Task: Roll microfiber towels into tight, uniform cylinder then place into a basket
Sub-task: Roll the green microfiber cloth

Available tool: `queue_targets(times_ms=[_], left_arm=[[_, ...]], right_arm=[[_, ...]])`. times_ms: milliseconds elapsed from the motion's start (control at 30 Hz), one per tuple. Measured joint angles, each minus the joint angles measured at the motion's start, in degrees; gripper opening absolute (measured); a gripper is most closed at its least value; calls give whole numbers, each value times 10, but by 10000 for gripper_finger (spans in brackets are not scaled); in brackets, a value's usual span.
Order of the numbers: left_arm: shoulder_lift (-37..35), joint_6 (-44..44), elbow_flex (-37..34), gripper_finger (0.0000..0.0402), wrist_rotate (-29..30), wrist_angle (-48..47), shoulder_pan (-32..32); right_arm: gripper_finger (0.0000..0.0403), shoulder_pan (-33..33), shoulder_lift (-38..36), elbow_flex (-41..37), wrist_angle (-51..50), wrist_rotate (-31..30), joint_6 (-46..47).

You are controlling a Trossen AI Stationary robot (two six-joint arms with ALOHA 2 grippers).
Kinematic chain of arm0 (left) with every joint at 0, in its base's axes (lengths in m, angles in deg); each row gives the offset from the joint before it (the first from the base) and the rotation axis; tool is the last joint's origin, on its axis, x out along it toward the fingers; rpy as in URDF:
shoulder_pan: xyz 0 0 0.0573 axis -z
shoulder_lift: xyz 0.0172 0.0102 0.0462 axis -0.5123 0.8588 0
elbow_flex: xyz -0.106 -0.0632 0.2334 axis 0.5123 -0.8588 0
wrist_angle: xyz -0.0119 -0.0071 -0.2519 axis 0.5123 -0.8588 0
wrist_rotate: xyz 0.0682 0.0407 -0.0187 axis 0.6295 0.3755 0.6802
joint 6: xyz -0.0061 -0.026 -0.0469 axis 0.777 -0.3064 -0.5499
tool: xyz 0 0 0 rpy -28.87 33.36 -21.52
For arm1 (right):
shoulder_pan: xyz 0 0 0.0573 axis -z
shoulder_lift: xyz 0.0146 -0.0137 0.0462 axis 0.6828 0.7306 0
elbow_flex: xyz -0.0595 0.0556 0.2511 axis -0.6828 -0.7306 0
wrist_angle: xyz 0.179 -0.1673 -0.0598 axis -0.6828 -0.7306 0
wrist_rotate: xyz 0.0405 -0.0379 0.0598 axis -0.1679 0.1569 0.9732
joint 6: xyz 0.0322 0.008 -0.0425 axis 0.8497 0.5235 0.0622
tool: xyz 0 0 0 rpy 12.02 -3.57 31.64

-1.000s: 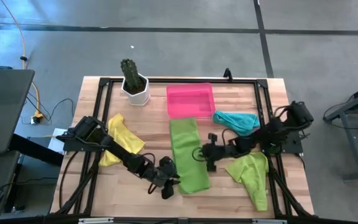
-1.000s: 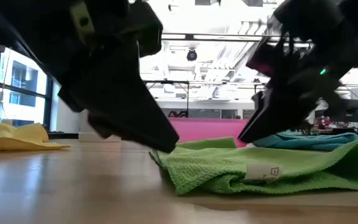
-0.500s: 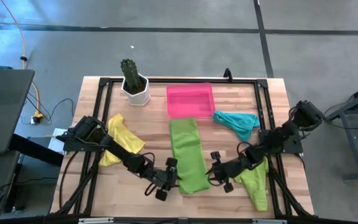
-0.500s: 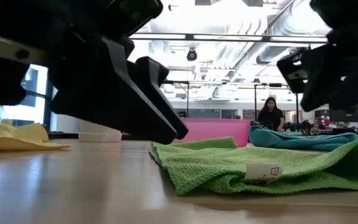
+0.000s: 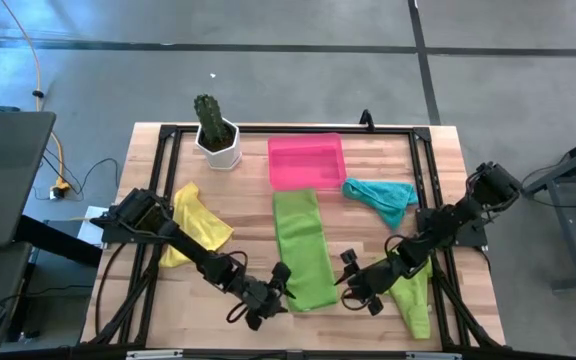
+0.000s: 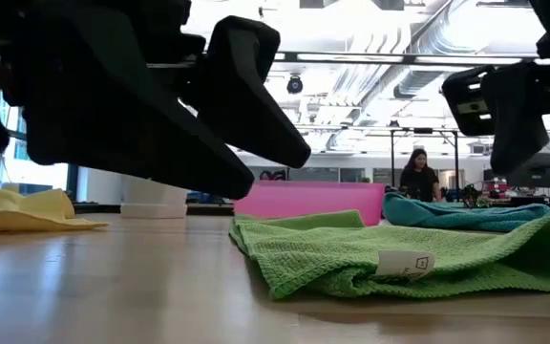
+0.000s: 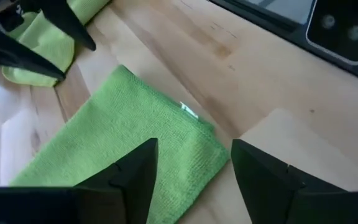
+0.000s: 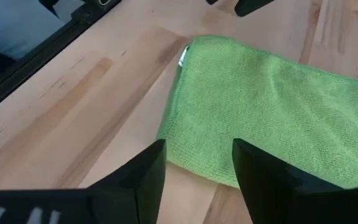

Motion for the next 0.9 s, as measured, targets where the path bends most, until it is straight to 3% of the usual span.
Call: queue_targets(times_ms=[400, 900], left_arm=[[24, 36, 0, 197, 60, 0, 5], [24, 32, 1, 197, 56, 0, 7]], right_arm=[[179, -1, 38, 0, -12, -7, -92], [178, -3, 49, 0, -6, -51, -176]])
